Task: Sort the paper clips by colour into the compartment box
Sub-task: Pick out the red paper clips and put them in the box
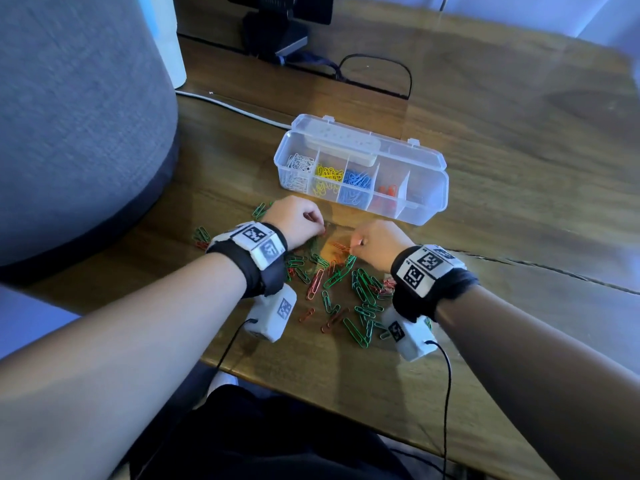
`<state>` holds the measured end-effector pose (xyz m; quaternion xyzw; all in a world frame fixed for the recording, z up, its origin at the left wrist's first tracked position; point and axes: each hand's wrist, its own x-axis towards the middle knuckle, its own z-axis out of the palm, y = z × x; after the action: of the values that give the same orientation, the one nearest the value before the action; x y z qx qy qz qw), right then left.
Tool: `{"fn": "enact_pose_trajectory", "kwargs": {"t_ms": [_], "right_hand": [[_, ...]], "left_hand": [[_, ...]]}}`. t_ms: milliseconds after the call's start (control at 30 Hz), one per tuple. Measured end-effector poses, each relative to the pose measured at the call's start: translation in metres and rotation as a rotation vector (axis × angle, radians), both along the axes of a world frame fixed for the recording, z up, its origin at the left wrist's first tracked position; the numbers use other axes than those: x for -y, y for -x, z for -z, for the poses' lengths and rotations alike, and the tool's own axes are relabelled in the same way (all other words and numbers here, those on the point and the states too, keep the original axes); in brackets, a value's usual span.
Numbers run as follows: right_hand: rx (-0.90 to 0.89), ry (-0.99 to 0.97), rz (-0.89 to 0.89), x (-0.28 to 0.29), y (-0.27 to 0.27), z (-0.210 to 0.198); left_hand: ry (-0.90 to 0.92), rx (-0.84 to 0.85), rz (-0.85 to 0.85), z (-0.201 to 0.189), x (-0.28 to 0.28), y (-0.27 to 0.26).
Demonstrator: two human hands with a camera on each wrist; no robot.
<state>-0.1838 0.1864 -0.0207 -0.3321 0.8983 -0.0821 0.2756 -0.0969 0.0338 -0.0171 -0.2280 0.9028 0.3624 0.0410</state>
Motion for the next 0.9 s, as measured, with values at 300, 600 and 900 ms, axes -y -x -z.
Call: {"fn": "enact_pose_trajectory", "kwargs": {"t_ms": [300,600,900], "right_hand": [[0.990,0.799,0.737,-0.025,0.005,-0.010],[0.680,0.627,0.693,-0.003,-0.001,-0.001],[-0.001,0.058,0.001,0.015,-0.010,0.005]], "left_hand": [[-0.433,-0.084,-0.213,-0.006,0.016,0.000],[-0.371,-0.015,-0.158,0.000,0.020,-0.004],[-0.090,0.007,-0.123,0.001,0.032,-0.010]]}}
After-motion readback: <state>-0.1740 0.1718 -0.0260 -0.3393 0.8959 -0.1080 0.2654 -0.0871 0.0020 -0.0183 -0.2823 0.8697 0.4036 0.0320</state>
